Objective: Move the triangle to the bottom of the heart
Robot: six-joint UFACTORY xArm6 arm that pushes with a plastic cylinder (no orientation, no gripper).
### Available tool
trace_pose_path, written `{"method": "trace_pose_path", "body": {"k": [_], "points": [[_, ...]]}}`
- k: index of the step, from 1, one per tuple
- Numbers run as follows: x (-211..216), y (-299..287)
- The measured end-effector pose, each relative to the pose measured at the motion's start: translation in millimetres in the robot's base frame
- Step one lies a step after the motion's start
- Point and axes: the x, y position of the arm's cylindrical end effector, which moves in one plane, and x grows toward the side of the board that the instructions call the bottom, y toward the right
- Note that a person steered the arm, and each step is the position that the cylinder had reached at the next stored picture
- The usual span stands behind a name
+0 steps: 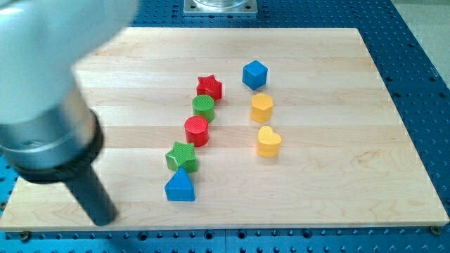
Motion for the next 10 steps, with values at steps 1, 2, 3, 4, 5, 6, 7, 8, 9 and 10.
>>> {"method": "trace_pose_path", "body": {"k": [1, 2, 3, 4, 5, 6, 7, 8, 9, 10], "points": [[-30.4, 29.6], [-26.5, 110.1], [-17.6, 203.6], [5.2, 179.0], [10.2, 186.4], [10.5, 244.6], [10.4, 312.6], [3.1, 308.2], [-3.4, 245.2], [-21.8, 251.3]]}}
